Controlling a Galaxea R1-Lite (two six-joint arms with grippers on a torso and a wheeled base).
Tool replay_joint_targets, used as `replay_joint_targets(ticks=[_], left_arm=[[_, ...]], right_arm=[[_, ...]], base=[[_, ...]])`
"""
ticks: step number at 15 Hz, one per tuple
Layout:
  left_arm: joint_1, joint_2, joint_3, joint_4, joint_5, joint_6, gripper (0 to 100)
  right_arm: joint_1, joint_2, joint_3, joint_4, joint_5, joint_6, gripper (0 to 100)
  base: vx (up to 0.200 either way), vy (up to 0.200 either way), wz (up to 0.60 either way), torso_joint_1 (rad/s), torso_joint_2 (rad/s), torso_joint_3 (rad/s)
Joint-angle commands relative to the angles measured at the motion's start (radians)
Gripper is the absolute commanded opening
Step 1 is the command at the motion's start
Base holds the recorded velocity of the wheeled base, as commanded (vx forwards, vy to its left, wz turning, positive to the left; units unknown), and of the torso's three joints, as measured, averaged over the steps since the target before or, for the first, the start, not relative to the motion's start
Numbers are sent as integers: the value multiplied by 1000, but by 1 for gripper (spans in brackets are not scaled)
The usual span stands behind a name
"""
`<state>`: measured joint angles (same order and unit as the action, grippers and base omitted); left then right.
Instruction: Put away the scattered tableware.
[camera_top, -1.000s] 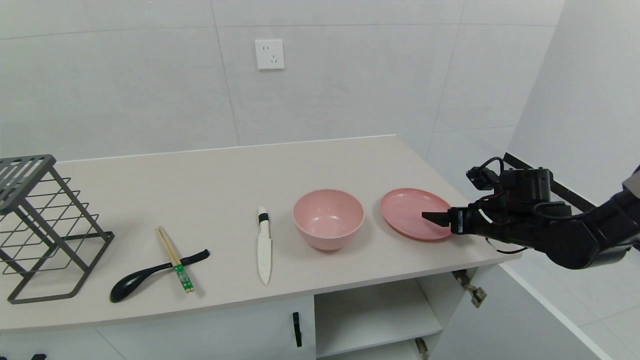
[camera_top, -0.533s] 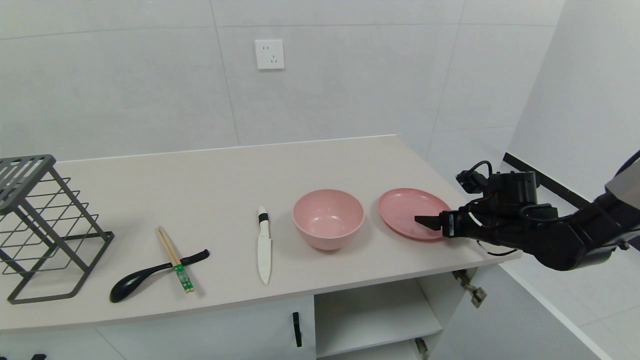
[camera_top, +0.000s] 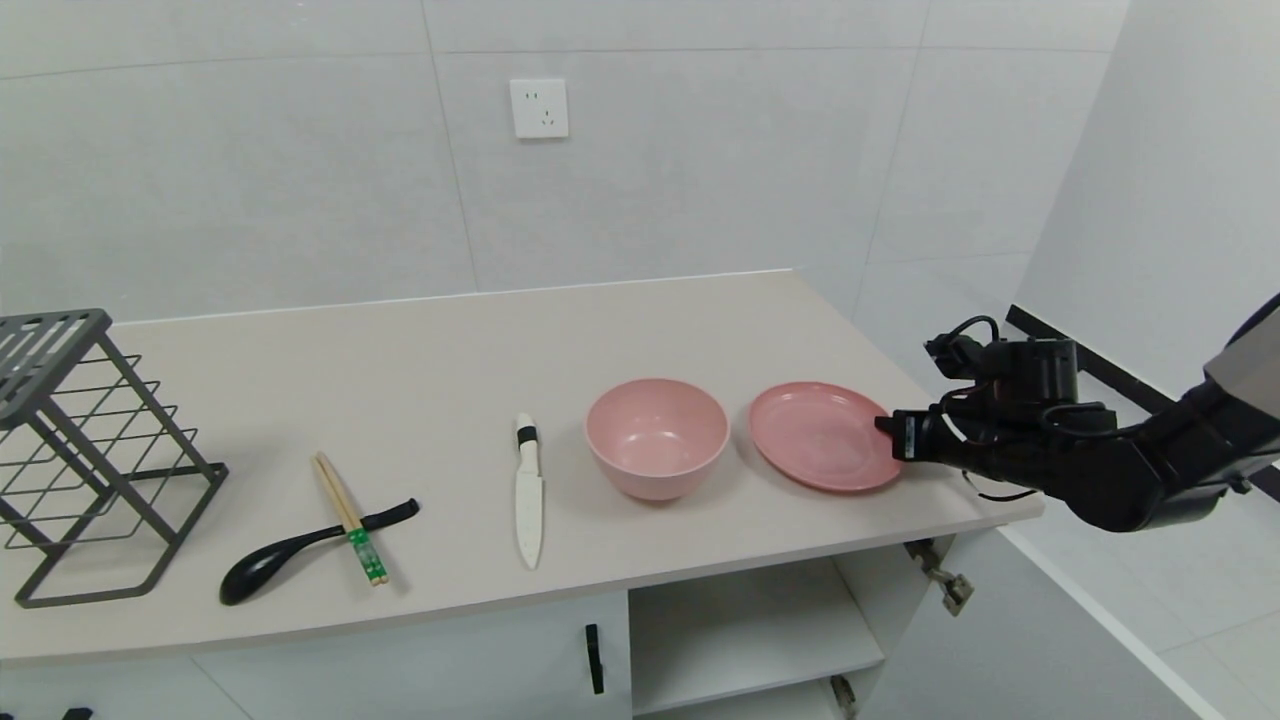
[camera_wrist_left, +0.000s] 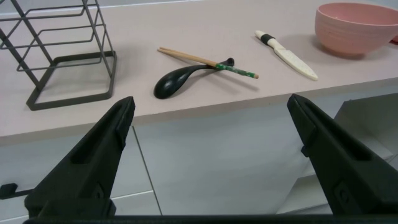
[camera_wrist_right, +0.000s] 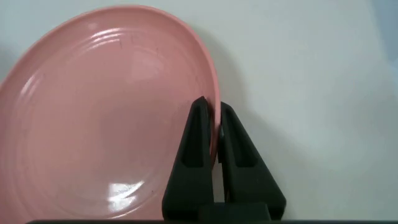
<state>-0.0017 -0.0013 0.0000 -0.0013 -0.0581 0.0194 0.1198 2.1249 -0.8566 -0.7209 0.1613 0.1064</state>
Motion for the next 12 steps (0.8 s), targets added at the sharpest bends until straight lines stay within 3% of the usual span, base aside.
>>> replay_joint_targets(ticks=[1, 6, 10, 12], left_arm=[[0, 1, 0, 0, 0, -1, 100], [0, 1, 0, -2, 1, -4, 100], [0, 1, 0, 0, 1, -9, 100], [0, 1, 0, 0, 0, -7, 100]], right_arm=[[-15, -13, 2, -42, 1, 7, 0], [-6, -89, 51, -212, 3, 157, 0], [-2, -223, 218, -362, 12, 165, 0], [3, -246, 373, -608, 40, 159, 0]], base=[[0, 0, 0, 0, 0, 0], [0, 0, 0, 0, 0, 0], [0, 0, 0, 0, 0, 0], [0, 0, 0, 0, 0, 0]])
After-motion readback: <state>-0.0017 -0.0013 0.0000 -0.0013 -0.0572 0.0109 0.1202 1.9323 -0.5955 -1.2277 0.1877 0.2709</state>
